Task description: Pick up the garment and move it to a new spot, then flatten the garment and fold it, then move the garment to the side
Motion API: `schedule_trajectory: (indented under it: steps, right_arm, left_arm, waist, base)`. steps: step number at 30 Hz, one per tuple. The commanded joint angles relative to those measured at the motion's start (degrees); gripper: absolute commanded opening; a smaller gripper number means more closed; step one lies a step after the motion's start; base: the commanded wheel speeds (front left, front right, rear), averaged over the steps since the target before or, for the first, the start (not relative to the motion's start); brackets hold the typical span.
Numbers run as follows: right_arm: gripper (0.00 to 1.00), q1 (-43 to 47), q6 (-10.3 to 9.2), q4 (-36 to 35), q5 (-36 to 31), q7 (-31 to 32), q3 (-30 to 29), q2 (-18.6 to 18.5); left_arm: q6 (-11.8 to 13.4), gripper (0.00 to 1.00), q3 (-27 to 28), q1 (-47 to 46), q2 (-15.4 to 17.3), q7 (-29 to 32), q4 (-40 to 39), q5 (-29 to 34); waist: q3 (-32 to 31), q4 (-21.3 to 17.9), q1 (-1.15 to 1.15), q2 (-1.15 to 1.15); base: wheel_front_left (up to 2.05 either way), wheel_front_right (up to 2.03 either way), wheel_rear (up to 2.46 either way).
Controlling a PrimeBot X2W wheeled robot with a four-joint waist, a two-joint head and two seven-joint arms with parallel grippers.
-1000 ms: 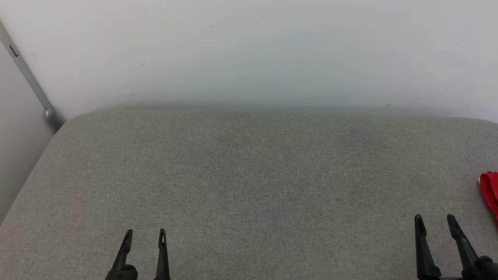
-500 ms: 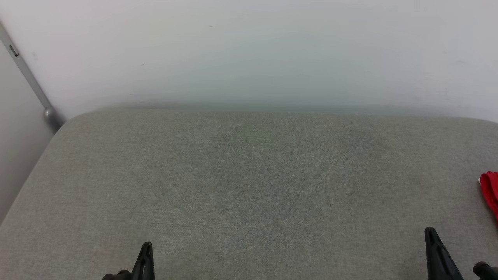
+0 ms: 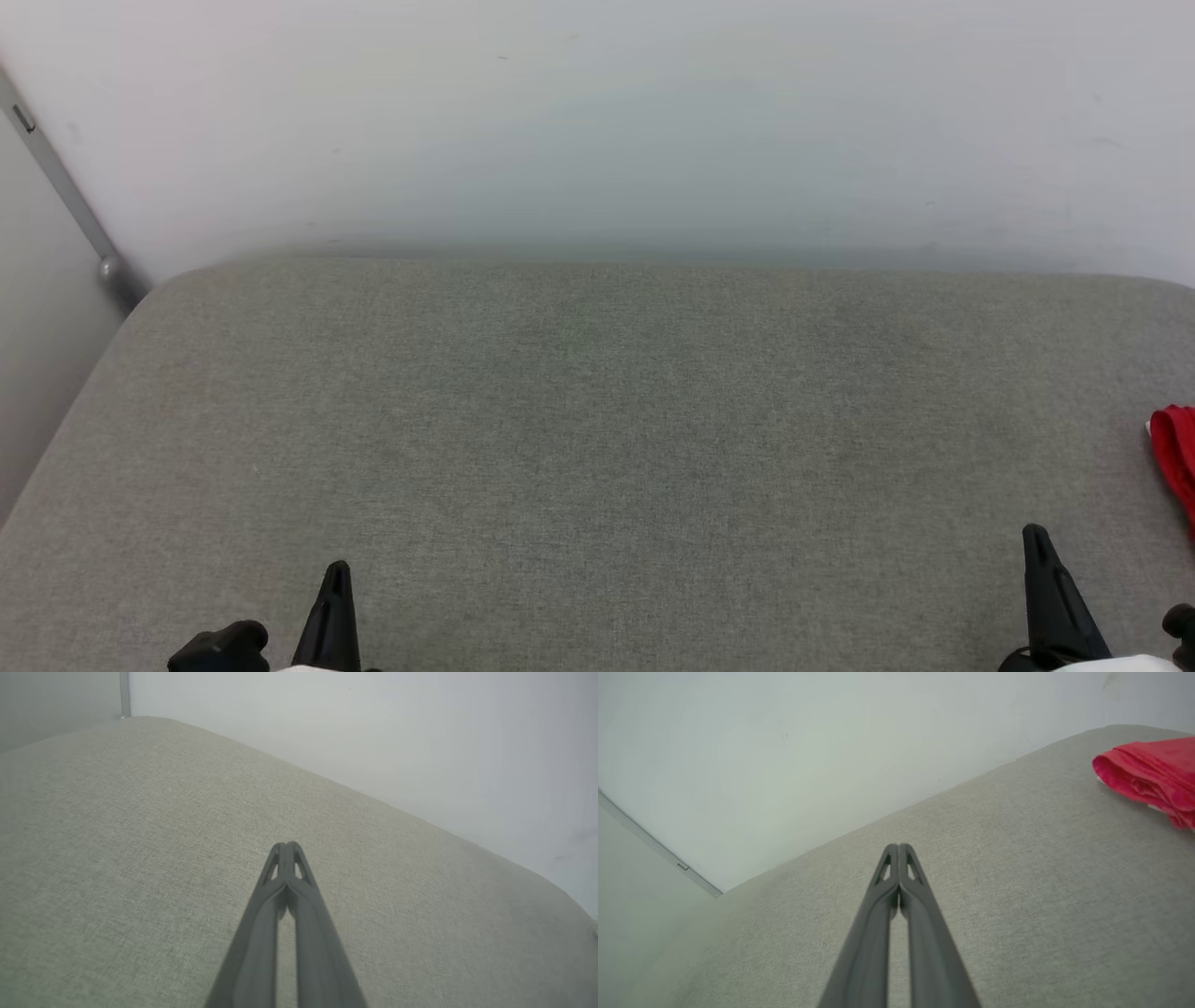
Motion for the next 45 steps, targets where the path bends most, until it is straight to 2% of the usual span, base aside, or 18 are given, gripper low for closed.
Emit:
schedule_trajectory:
  steps: [1,17,45]
  right_arm:
    - [0.00,-2.1,-0.01,-0.4,2.7,0.5,-0.1,0.0]
    - [0.00,-5.2,-0.01,1.6,16.5,4.0,-0.2,0.0]
    - [0.00,-9.5,-0.03,4.4,35.1,8.8,-0.3,0.1]
  left_arm:
    - [-0.5,0.00,0.5,-1.9,0.2,0.5,-0.4,-2.9]
    - [-2.4,0.00,2.1,-5.0,0.1,3.9,1.0,-17.5]
    - [-5.0,0.00,4.3,-8.9,-0.1,8.7,3.0,-37.4]
  waist:
    - [0.1,-0.1,0.00,0.00]
    - [0.6,-0.6,0.00,0.00]
    - [1.5,-1.4,0.00,0.00]
  base:
    - [0.00,0.00,0.00]
    - [0.00,0.00,0.00]
    - [0.00,0.00,0.00]
